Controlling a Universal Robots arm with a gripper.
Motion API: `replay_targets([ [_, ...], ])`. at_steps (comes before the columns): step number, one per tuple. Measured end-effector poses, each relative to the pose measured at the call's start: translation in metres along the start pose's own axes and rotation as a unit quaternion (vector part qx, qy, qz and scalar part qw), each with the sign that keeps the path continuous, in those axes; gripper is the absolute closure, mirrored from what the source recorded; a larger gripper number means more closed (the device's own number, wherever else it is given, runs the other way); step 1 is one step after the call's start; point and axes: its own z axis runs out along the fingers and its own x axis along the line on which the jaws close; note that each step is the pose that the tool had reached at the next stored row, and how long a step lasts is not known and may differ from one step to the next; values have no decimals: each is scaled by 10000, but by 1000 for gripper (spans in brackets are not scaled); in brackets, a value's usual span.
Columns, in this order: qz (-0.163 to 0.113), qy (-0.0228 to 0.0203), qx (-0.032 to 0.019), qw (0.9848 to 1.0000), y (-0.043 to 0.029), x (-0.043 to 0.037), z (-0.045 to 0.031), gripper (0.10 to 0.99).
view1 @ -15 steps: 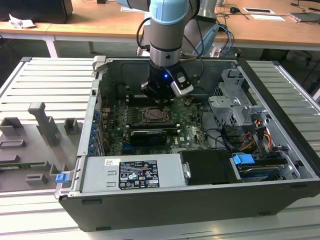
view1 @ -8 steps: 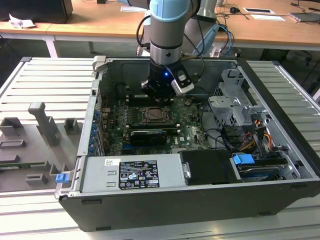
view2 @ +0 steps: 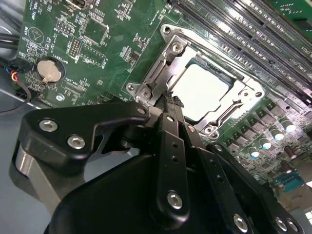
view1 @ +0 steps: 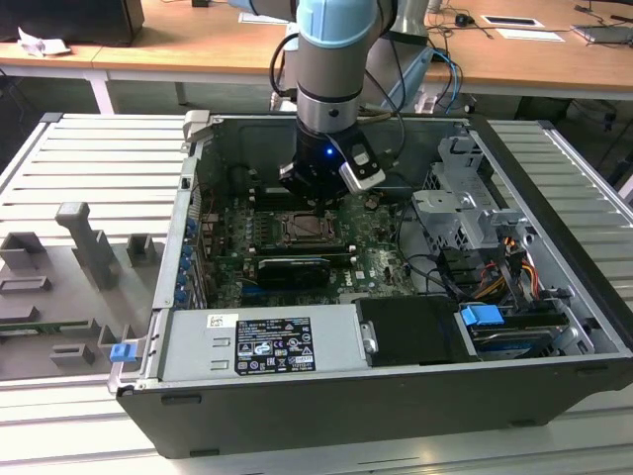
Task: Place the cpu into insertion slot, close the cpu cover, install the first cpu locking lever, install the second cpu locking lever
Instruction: 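Install the second cpu locking lever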
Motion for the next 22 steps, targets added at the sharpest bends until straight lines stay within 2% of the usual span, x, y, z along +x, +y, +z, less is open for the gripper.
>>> replay_targets([
  [4, 0, 0, 1, 10000, 1, -1, -34, 980],
  [5, 0, 0, 0, 10000, 8, -4, -102, 980],
  [8, -1, 0, 0, 10000, 14, -7, -201, 980],
  [13, 0, 0, 0, 10000, -42, -5, -210, 980],
  [19, -1, 0, 0, 10000, -158, -1, -214, 980],
  [22, 0, 0, 0, 10000, -168, 0, -215, 980],
])
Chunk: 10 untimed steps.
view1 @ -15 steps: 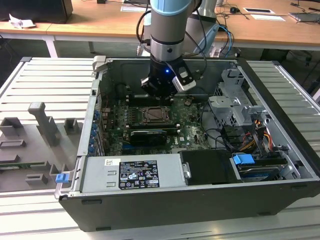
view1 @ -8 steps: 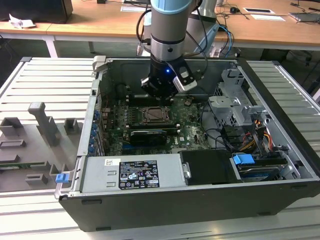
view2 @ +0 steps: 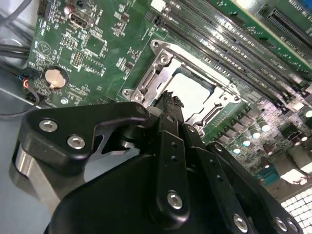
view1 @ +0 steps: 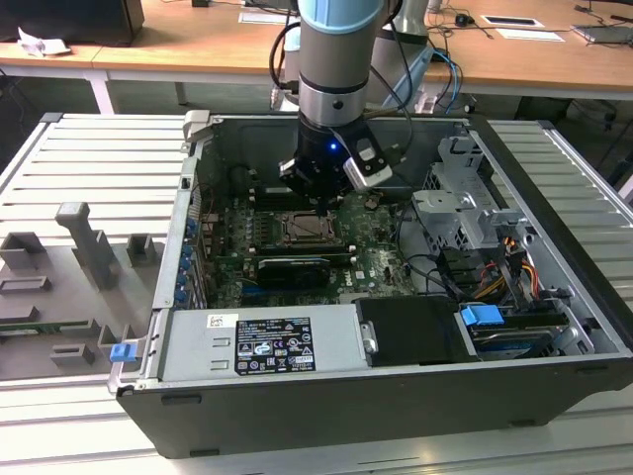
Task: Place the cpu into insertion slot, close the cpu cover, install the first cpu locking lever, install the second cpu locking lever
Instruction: 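Install the second cpu locking lever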
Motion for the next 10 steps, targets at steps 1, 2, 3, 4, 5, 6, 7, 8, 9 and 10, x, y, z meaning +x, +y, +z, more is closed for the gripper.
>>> replay_targets([
  [1, -1, 1, 1, 10000, -3, 0, -17, 980],
  [2, -1, 0, 0, 10000, -3, -1, -34, 980],
  [3, -1, 0, 0, 10000, -4, -2, -49, 980],
  [4, -2, 0, 0, 10000, -13, -2, -54, 980],
  [5, -1, 0, 0, 10000, -20, -1, -55, 980],
  [6, -1, 0, 0, 10000, -31, -1, -56, 980],
  [7, -1, 0, 0, 10000, -41, 0, -57, 980],
  [8, -1, 0, 0, 10000, -59, 0, -59, 980],
  [9, -1, 0, 0, 10000, -98, 3, -62, 980],
  [10, 0, 0, 0, 10000, -136, 5, -66, 980],
])
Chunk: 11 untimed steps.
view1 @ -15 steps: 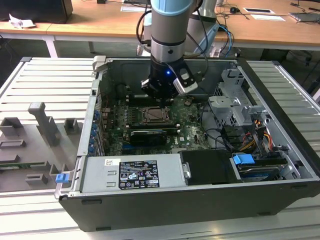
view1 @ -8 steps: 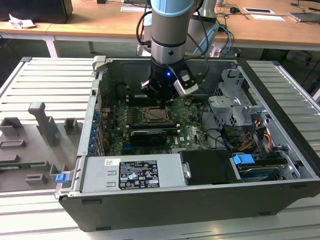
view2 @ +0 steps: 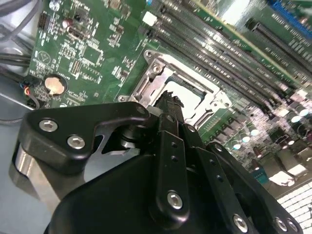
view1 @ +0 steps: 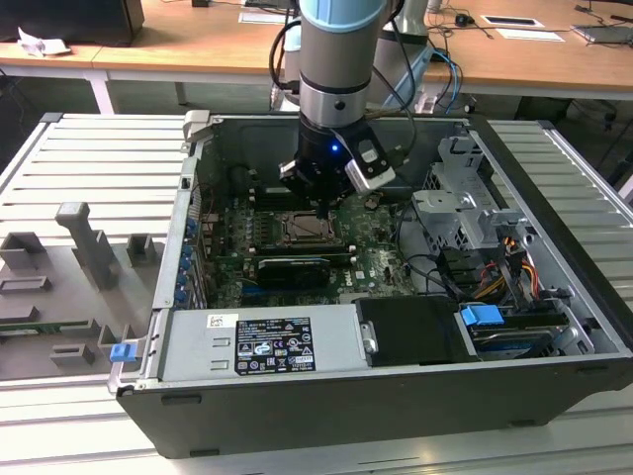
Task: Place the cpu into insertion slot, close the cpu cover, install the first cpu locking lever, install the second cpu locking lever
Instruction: 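Install the second cpu locking lever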
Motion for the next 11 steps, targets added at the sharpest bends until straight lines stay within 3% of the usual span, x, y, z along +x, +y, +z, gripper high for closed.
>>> replay_targets([
  [4, 0, 3, 0, 10000, -96, 3, -4, 980],
  [11, -2, 29, -3, 10000, -175, 16, 63, 980],
])
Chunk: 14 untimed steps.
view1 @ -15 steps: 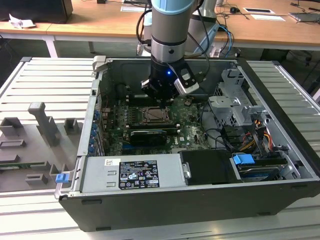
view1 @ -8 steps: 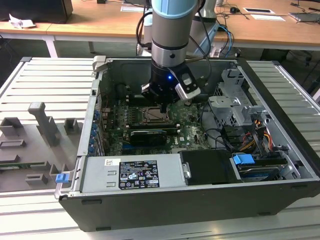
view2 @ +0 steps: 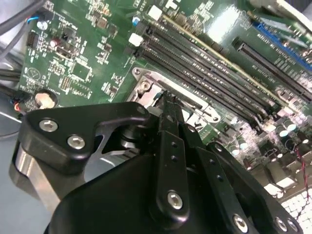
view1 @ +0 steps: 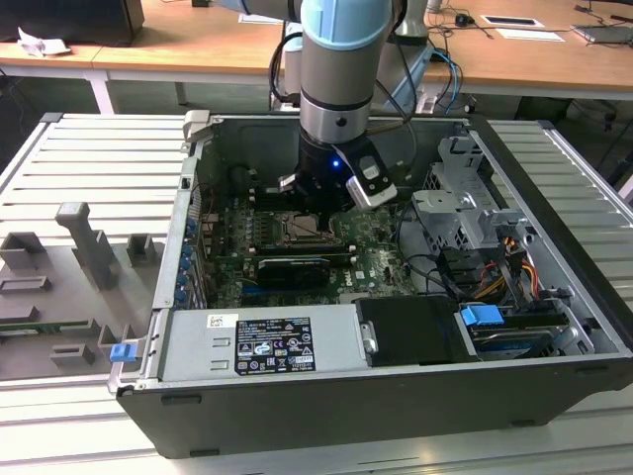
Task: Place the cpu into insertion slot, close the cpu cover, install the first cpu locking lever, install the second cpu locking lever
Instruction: 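Install the second cpu locking lever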
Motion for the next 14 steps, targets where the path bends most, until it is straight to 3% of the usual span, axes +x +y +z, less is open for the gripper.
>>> replay_targets([
  [3, -3, 0, -1, 10000, -28, 52, -4, 980],
  [6, -3, 0, -2, 10000, -41, 172, -9, 980],
  [8, -2, 0, -2, 10000, -74, 297, -15, 980],
  [14, -2, -2, -26, 10000, -118, 449, -15, 980],
])
